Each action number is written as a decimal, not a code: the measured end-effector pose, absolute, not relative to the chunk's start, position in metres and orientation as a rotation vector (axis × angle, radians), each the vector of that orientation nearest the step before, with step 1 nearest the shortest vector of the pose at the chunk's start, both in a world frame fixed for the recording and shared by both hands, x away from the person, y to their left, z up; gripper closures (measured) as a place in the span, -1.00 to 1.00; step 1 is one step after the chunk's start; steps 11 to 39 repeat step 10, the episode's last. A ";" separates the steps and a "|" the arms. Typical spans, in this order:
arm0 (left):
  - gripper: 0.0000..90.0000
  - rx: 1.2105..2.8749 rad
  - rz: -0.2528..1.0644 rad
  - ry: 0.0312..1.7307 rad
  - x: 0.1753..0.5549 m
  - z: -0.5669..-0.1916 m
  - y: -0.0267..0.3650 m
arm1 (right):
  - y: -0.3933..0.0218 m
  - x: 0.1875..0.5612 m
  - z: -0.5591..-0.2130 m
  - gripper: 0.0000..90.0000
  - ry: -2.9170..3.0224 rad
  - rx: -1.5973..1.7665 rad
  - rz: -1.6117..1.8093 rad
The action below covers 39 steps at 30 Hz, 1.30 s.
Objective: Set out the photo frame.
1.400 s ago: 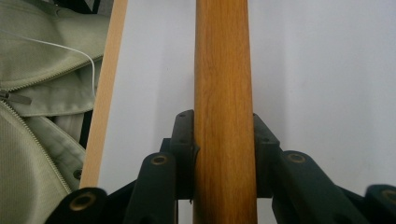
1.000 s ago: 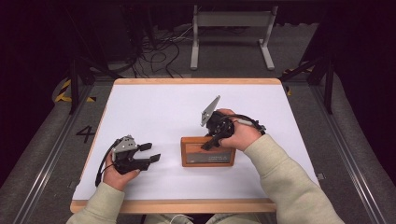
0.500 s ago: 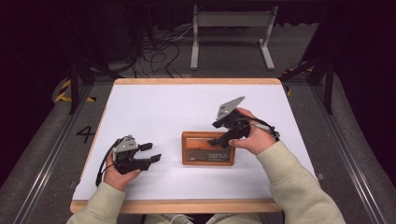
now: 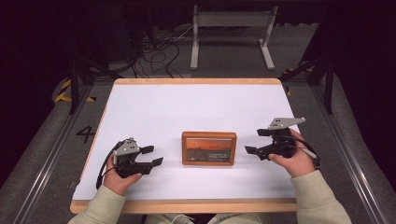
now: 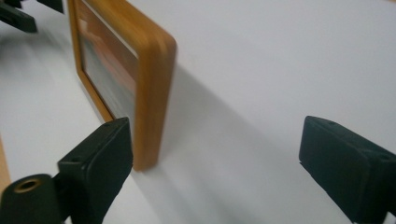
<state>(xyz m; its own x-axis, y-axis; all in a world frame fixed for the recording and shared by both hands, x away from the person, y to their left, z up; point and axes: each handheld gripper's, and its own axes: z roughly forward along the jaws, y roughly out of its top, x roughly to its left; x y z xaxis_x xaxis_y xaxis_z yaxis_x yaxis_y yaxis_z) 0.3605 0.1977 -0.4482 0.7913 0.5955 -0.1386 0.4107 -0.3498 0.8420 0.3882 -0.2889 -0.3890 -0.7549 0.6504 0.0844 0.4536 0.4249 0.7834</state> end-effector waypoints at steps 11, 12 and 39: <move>-0.19 1.971 0.254 0.784 0.362 -0.450 0.204 | -0.319 0.385 -0.427 -0.91 2.396 1.105 1.223; -0.19 1.971 0.254 0.784 0.362 -0.450 0.204 | -0.319 0.385 -0.427 -0.91 2.396 1.105 1.223; -0.19 1.971 0.254 0.784 0.362 -0.450 0.204 | -0.319 0.385 -0.427 -0.91 2.396 1.105 1.223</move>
